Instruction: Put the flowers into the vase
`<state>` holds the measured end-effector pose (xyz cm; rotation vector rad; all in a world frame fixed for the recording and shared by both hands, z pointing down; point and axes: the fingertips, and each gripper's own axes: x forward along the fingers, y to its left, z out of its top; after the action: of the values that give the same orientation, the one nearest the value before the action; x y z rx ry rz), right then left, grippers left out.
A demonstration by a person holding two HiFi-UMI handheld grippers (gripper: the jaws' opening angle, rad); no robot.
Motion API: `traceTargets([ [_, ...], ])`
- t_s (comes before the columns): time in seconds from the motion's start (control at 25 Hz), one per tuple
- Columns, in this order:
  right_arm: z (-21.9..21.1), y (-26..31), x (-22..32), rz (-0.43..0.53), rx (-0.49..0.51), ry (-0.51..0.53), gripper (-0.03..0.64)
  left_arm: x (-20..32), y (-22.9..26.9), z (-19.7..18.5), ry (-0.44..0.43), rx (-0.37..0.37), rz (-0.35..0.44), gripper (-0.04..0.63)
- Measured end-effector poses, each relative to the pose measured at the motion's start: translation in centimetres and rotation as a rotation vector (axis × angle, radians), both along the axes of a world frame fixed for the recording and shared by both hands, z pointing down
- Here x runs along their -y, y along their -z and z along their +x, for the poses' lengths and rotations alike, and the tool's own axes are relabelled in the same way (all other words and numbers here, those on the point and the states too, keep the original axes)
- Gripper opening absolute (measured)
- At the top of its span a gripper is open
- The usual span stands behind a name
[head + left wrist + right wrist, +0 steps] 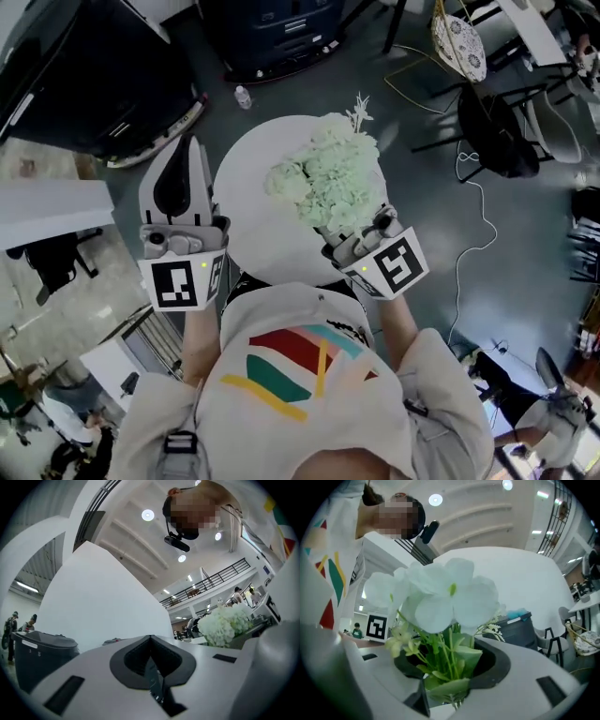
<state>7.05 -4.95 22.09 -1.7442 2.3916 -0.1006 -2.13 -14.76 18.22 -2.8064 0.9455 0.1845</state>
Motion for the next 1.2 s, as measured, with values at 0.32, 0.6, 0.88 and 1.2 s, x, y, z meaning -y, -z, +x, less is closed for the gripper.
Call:
traceTargets([
  [0.32, 8.5, 4.7, -6.3, 0.13, 0.19, -0.244, 0.227, -3.1, 1.0, 6.6, -0.146, -0.003, -0.011, 0.0],
  [0.6, 8.7, 4.6, -6.3, 0.157, 0.224, -0.303, 0.227, -1.7, -0.2, 5.5, -0.165, -0.011, -0.027, 0.0],
  [0.88, 9.9, 5.2, -5.9, 0.202, 0.214, -0.313, 0.227, -2.3, -1.2, 4.6, -0.138, 0.018, -0.025, 0.0],
  [1.2, 13.1, 6.9, -2.6, 0.251, 0.137, -0.334, 0.227, -0.5, -2.6, 4.6, -0.099, 0.042, -0.074, 0.0],
])
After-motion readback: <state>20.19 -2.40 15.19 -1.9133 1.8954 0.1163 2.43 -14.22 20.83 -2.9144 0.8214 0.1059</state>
